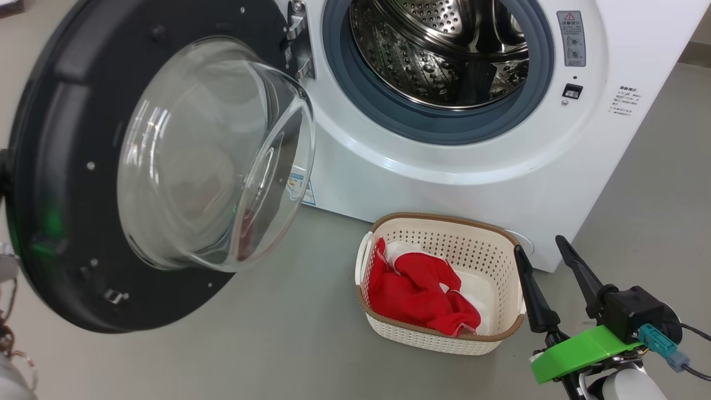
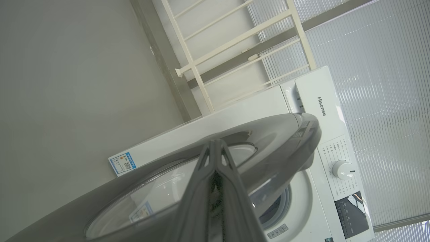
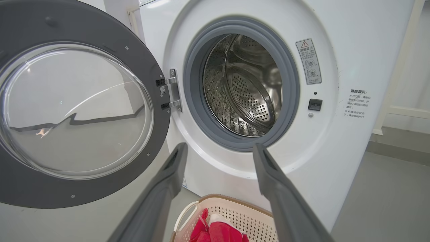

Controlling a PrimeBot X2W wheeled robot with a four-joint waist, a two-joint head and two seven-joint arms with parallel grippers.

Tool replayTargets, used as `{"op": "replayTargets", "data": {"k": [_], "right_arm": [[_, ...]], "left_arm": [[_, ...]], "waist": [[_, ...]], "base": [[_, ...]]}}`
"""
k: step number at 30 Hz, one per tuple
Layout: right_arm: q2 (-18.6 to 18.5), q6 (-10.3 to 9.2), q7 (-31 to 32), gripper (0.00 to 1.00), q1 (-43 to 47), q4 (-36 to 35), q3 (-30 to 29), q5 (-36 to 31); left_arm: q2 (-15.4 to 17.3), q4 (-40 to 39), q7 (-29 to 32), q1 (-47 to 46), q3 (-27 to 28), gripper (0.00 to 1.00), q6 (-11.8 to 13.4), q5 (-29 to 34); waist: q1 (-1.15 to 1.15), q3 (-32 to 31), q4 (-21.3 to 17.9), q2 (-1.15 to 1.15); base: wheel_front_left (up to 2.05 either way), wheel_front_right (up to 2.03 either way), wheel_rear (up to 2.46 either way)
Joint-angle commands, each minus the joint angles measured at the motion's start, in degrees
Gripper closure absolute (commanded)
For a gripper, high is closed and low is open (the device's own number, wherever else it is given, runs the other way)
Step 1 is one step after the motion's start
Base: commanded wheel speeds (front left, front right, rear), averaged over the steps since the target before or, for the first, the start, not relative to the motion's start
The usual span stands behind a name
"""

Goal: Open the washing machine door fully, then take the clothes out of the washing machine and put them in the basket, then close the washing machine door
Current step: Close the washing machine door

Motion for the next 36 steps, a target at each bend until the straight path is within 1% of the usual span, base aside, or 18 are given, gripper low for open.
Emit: {"op": "replayTargets", "data": {"k": [1, 10, 17, 20, 25, 31, 36], "right_arm": [[0.0, 0.37, -0.4, 0.00, -1.6, -1.2, 1.0, 0.3], [0.0, 0.37, -0.4, 0.00, -1.8, -1.2, 0.9, 0.6], [0.0, 0.37, -0.4, 0.00, -1.9, -1.2, 0.8, 0.4], [0.0, 0.37, -0.4, 0.00, -2.0, -1.1, 0.8, 0.4], [0.0, 0.37, -0.4, 0.00, -2.2, -1.0, 0.9, 0.5], [0.0, 0.37, -0.4, 0.00, -2.2, -1.0, 1.0, 0.5], [0.0, 0.37, -0.4, 0.00, -2.1, -0.9, 1.1, 0.6]], "left_arm": [[-0.1, -1.6, 1.7, 1.7, -0.6, 1.00, -0.6, -0.5], [-3.8, -8.4, 4.5, 4.8, -0.9, 1.00, -0.7, -4.3], [-5.0, -13.5, 5.0, 7.5, -3.3, 1.00, -0.3, -7.9], [-5.0, -14.5, 4.4, 9.0, -5.8, 1.00, 0.0, -10.9], [-5.1, -16.6, 1.7, 11.9, -11.5, 1.00, 0.7, -16.3], [-5.1, -21.0, -1.5, 15.2, -17.4, 1.00, 2.0, -21.4], [-5.1, -25.1, -3.8, 17.9, -21.5, 1.00, 3.3, -24.4]], "waist": [[0.00, 0.0, 0.0, 0.00], [0.00, 0.2, -0.1, 0.00], [0.00, 0.6, -0.1, 0.00], [0.00, 0.7, -0.3, 0.00], [0.00, 0.9, -0.6, 0.00], [0.00, 1.1, -1.0, 0.00], [0.00, 1.1, -1.4, 0.00]], "base": [[0.00, 0.00, 0.00], [0.00, 0.00, 0.00], [0.00, 0.00, 0.00], [0.00, 0.00, 0.00], [0.00, 0.00, 0.00], [0.00, 0.00, 0.00], [0.00, 0.00, 0.00]]}}
